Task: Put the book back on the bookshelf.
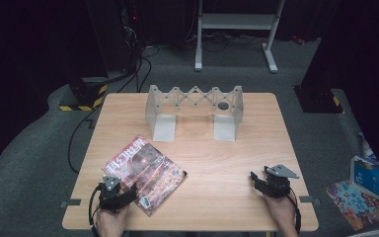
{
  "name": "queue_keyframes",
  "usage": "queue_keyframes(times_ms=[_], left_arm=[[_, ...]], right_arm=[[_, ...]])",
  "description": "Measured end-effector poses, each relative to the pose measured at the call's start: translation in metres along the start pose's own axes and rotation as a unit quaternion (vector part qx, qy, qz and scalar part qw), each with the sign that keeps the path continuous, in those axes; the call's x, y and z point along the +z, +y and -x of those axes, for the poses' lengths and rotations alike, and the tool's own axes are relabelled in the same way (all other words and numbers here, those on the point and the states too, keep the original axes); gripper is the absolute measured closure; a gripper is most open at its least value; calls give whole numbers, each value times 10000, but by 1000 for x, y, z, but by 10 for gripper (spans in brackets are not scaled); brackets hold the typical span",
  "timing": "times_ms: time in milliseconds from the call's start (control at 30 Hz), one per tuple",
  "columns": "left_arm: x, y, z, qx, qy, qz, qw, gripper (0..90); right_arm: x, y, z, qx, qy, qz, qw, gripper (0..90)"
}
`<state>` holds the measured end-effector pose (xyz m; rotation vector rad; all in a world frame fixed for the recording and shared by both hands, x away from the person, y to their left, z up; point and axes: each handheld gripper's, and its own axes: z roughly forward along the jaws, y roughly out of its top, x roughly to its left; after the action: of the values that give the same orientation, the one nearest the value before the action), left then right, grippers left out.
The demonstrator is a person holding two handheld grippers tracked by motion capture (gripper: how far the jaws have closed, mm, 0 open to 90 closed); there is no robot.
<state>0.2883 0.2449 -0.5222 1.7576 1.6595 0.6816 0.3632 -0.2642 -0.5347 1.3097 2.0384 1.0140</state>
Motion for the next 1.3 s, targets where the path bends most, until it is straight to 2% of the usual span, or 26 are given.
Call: queue_keyframes(times_ms=[400,567,900,1300], left_arm=[[-6,-3,15,260,-247,-128,9993,307],[-7,-5,24,294,-337,-147,9989,306],[-11,-6,45,560,-592,-276,9963,299],[-13,-10,63,625,-851,-323,9939,299]], right_arm=[[0,0,0,-3,3,2,10000,382],[0,0,0,3,0,1,10000,382],[0,0,0,-4,-3,2,10000,382],[0,0,-1,-35,-13,10,10000,382]])
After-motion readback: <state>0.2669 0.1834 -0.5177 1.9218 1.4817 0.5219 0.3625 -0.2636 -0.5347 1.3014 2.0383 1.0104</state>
